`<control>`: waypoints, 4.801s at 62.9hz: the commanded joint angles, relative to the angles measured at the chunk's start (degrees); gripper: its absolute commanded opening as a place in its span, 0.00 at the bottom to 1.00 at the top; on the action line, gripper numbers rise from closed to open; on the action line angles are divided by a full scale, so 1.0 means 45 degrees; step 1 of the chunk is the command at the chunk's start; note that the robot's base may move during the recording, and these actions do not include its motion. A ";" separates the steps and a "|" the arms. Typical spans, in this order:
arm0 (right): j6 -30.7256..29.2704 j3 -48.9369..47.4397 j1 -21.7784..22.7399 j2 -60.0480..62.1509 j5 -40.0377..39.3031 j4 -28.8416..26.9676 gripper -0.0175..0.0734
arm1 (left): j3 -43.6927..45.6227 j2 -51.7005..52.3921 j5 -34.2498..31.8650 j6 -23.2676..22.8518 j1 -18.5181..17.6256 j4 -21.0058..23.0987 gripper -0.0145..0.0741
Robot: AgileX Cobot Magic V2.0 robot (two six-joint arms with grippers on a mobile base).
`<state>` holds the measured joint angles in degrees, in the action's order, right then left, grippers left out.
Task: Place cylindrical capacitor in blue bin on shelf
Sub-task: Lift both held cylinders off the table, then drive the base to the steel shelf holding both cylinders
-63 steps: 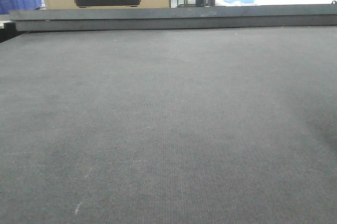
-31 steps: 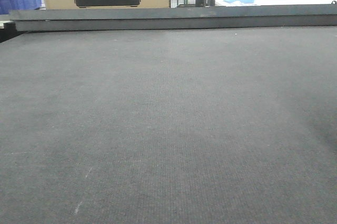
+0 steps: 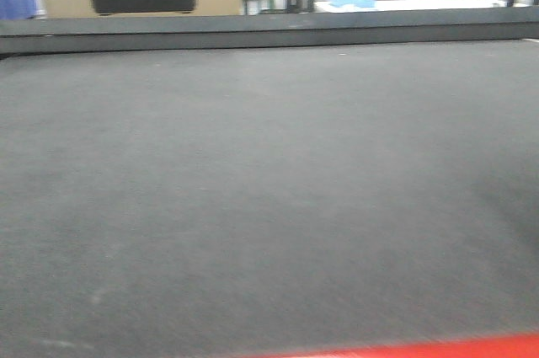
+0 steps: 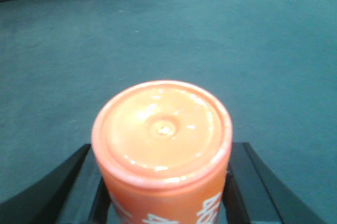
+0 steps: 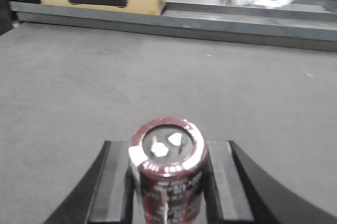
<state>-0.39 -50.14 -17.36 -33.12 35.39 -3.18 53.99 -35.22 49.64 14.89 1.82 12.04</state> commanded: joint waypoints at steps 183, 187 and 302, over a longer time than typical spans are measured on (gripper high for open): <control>-0.0016 -0.0112 0.0002 0.0097 -0.0349 0.0100 0.02 | -0.0001 0.0106 -0.0297 -0.0011 0.0040 0.0145 0.04; -0.0016 -0.0112 0.0002 0.0097 -0.0349 0.0100 0.02 | -0.0001 0.0106 -0.0297 -0.0011 0.0040 0.0145 0.04; -0.0016 -0.0112 0.0002 0.0097 -0.0349 0.0100 0.02 | -0.0001 0.0106 -0.0297 -0.0011 0.0040 0.0145 0.04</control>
<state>-0.39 -50.14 -17.36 -32.90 35.29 -3.18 53.99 -35.12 49.43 14.89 1.82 12.14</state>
